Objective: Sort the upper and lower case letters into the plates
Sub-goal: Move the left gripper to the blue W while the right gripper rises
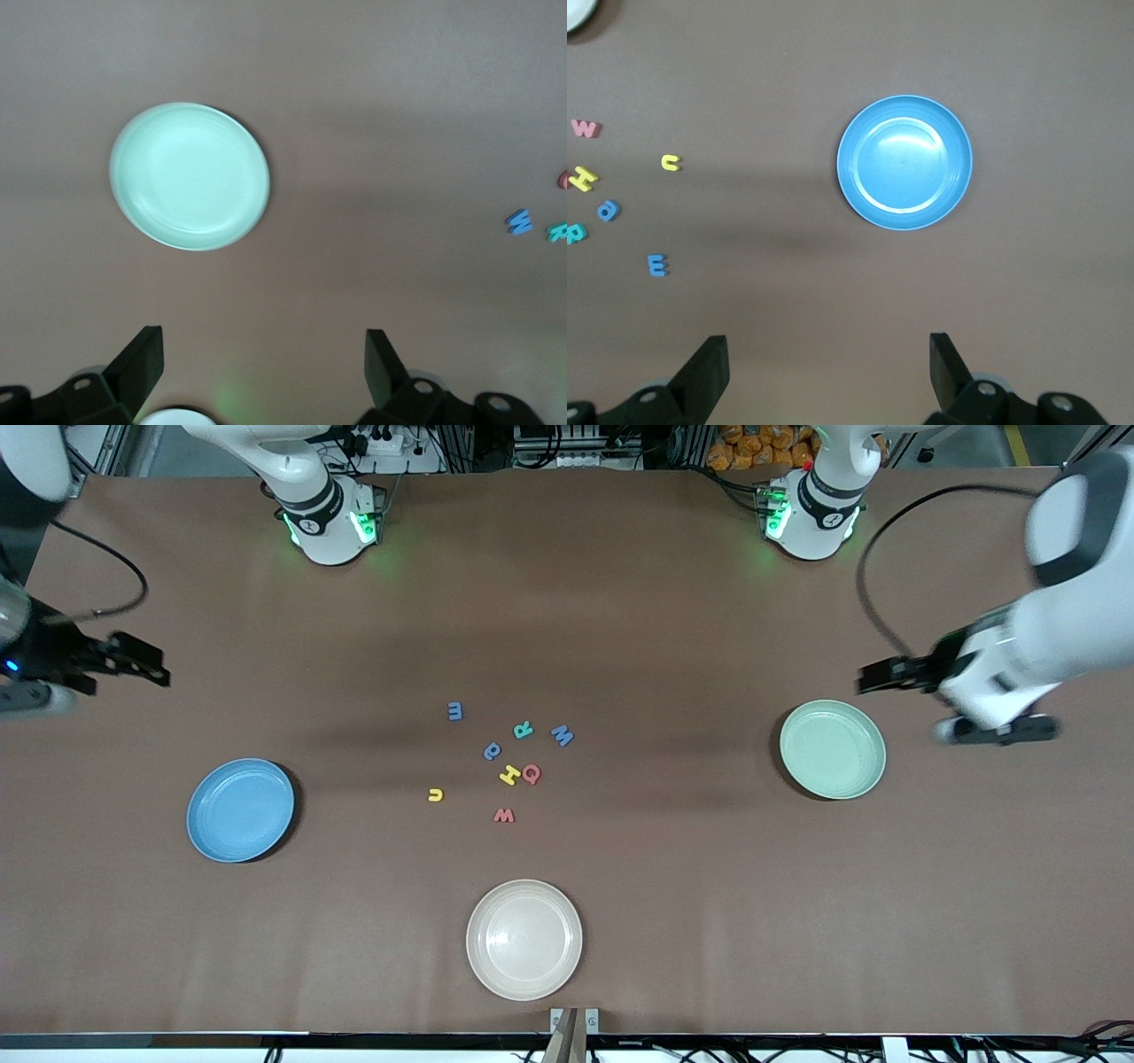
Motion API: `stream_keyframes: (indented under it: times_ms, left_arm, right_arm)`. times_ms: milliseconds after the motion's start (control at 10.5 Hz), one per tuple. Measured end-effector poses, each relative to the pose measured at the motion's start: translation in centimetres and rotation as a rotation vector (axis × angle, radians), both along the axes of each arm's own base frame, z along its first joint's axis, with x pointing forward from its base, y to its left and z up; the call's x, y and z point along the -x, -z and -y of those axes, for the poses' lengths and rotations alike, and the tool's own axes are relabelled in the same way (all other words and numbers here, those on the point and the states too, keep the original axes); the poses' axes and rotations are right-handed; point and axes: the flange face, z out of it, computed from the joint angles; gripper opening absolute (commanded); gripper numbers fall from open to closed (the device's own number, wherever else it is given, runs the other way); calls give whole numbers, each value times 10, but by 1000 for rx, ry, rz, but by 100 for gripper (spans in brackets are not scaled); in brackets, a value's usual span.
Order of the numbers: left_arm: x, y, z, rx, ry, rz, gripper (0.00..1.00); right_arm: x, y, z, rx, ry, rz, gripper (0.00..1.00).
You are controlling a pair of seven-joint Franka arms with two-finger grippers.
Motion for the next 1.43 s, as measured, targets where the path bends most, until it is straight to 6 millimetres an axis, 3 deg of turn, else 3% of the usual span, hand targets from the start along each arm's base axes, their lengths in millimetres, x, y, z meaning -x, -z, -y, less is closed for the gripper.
stream_keyframes:
  times_ms: [382, 669, 860, 1051, 1242, 1434]
  left_arm:
    - [0, 79, 118, -48, -181, -55, 100]
    - [6, 161, 184, -71, -275, -86, 100]
    - [23, 212, 240, -80, -367, -82, 100]
    - [39, 242, 288, -96, -468, -61, 100]
    - [48, 254, 328, -123, -552, -43, 100]
    - [62, 274, 356, -143, -608, -40, 100]
  right_arm:
    - [-27, 54, -35, 17, 27, -17, 100]
    - [-34, 106, -32, 20, 37, 26, 100]
    - [-31, 139, -29, 22, 42, 30, 100]
    - [-32, 161, -27, 26, 47, 22, 100]
    - [-36, 173, -21, 29, 56, 25, 100]
    - [-40, 183, -8, 31, 77, 29, 100]
